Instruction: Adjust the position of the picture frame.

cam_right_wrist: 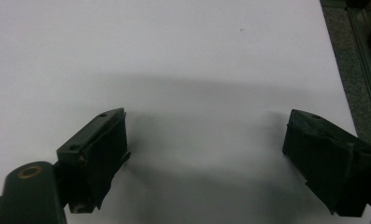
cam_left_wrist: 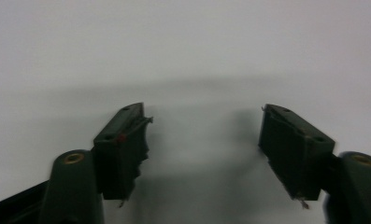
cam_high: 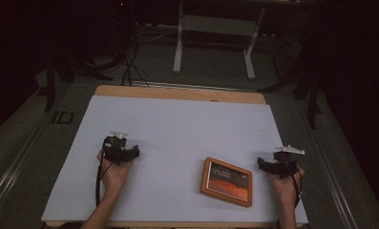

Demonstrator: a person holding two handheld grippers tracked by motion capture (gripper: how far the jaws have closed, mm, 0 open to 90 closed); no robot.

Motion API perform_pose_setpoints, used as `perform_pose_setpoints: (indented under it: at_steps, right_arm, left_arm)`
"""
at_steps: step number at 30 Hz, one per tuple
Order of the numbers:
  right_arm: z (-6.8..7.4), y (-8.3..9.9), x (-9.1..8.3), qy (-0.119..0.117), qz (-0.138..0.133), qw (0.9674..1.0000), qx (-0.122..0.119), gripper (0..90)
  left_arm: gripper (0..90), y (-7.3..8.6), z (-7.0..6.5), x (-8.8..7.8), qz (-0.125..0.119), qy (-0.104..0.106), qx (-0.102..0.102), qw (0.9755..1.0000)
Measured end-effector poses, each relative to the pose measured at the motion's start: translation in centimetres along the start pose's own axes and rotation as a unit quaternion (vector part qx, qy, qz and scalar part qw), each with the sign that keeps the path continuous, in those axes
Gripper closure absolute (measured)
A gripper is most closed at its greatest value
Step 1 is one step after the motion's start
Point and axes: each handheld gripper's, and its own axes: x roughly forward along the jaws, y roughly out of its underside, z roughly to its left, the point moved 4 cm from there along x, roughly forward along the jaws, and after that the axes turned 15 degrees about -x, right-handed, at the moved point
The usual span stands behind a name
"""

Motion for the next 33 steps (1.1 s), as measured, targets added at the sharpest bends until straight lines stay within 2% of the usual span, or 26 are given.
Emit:
perform_pose_setpoints:
  at_steps: [1, 4, 6, 9, 10, 12, 13, 15, 16, 17, 18, 19, 20, 21, 22, 23, 24, 25, 26, 27, 28, 29, 30, 31, 32, 33]
  right_arm:
    - [0.2, -0.1, -0.2, -0.005, -0.002, 1.0, -0.006, 20.1]
    - [0.4, -0.3, -0.3, -0.015, -0.004, 0.9998, -0.014, 21.2]
    - [0.8, -0.6, -0.4, -0.016, -0.009, 0.9995, -0.024, 22.6]
    - [1.4, -1.3, -0.8, -0.026, -0.022, 0.9987, -0.038, 25.7]
    - [1.5, -1.4, -0.9, -0.03, -0.023, 0.9985, -0.04, 25.8]
    - [1.8, -1.7, -1.2, -0.039, -0.031, 0.9978, -0.043, 27.9]
    - [1.8, -1.7, -1.2, -0.039, -0.031, 0.9978, -0.043, 27.9]
    - [2.1, -2.0, -1.4, -0.049, -0.038, 0.997, -0.047, 30.1]
    - [2.2, -2.0, -1.4, -0.053, -0.04, 0.9966, -0.048, 30.7]
    - [2.2, -2.1, -1.5, -0.056, -0.041, 0.9963, -0.051, 32.1]
    - [2.3, -2.1, -1.6, -0.059, -0.044, 0.9958, -0.054, 34.3]
    - [2.4, -2.2, -1.6, -0.062, -0.045, 0.9954, -0.058, 36.7]
    - [2.5, -2.2, -1.6, -0.064, -0.046, 0.9949, -0.062, 38.8]
    - [2.6, -2.2, -1.7, -0.068, -0.046, 0.9944, -0.066, 40.6]
    - [2.7, -2.2, -1.7, -0.072, -0.048, 0.9939, -0.069, 42.6]
    - [2.7, -2.2, -1.7, -0.072, -0.048, 0.9939, -0.069, 42.6]
    - [3.0, -2.3, -1.7, -0.08, -0.047, 0.993, -0.073, 45.6]
    - [3.1, -2.3, -1.7, -0.085, -0.048, 0.9923, -0.076, 46.8]
    - [3.2, -2.3, -1.7, -0.088, -0.049, 0.9917, -0.08, 48.1]
    - [3.2, -2.3, -1.7, -0.088, -0.049, 0.9917, -0.08, 48.1]
    - [3.4, -2.4, -1.6, -0.09, -0.048, 0.9913, -0.083, 49.3]
    - [3.7, -2.4, -1.5, -0.096, -0.049, 0.9902, -0.09, 56.8]
    - [3.7, -2.4, -1.5, -0.096, -0.049, 0.9902, -0.09, 56.8]
    - [4.0, -2.4, -1.6, -0.101, -0.052, 0.9886, -0.099, 73.3]
    - [4.0, -2.4, -1.6, -0.101, -0.052, 0.9886, -0.099, 73.3]
    - [4.2, -2.5, -1.6, -0.102, -0.057, 0.9878, -0.103, 81.3]
  left_arm:
    - [35.9, 0.2, -0.6, -0.5, 0.002, 0.039, -0.001, 0.9992]
    - [36.8, 0.3, -0.9, -0.8, -0.001, 0.05, 0.004, 0.9988]
    - [41.6, 0.5, -2.0, -1.8, -0.022, 0.076, 0.02, 0.9967]
    - [45.1, 1.1, -2.9, -2.9, -0.021, 0.117, 0.023, 0.9926]
    - [46.6, 1.1, -2.9, -2.9, -0.021, 0.117, 0.023, 0.9926]
    - [49.5, 2.1, -4.2, -4.1, -0.012, 0.164, 0.035, 0.9858]
    - [50.6, 2.1, -4.2, -4.1, -0.012, 0.164, 0.035, 0.9858]
    - [50.9, 3.0, -6.2, -5.3, -0.014, 0.201, 0.059, 0.9778]
    - [52.3, 3.0, -6.2, -5.3, -0.014, 0.201, 0.059, 0.9778]
    - [53.1, 3.7, -7.7, -6.0, -0.015, 0.225, 0.076, 0.9712]
    - [53.9, 3.7, -7.7, -6.0, -0.015, 0.225, 0.076, 0.9712]
    - [55.1, 4.0, -8.3, -6.3, -0.014, 0.237, 0.087, 0.9675]
    - [56.6, 4.6, -9.4, -6.9, -0.013, 0.258, 0.1, 0.9608]
    - [58.1, 4.6, -9.4, -6.9, -0.013, 0.258, 0.1, 0.9608]
    - [61.1, 5.2, -10.3, -7.3, -0.007, 0.28, 0.112, 0.9535]
    - [64.5, 5.2, -10.3, -7.3, -0.007, 0.28, 0.112, 0.9535]
    - [67.5, 5.8, -11.1, -7.7, -0.003, 0.298, 0.124, 0.9465]
    - [70.2, 5.8, -11.1, -7.7, -0.003, 0.298, 0.124, 0.9465]
    - [73.8, 6.3, -11.9, -8.1, 0.002, 0.316, 0.137, 0.9388]
    - [76.4, 6.3, -11.9, -8.1, 0.002, 0.316, 0.137, 0.9388]
    - [76.4, 6.7, -12.5, -8.3, 0.009, 0.328, 0.149, 0.9328]
    - [85.0, 6.9, -12.8, -8.4, 0.018, 0.337, 0.157, 0.928]
    - [85.0, 7.3, -13.3, -8.4, 0.028, 0.352, 0.167, 0.9206]
    - [89.5, 7.5, -13.6, -8.6, 0.034, 0.362, 0.177, 0.9146]
    - [89.5, 7.9, -14.0, -8.7, 0.038, 0.368, 0.189, 0.9094]
    - [89.7, 8.1, -14.4, -8.8, 0.042, 0.376, 0.199, 0.9039]
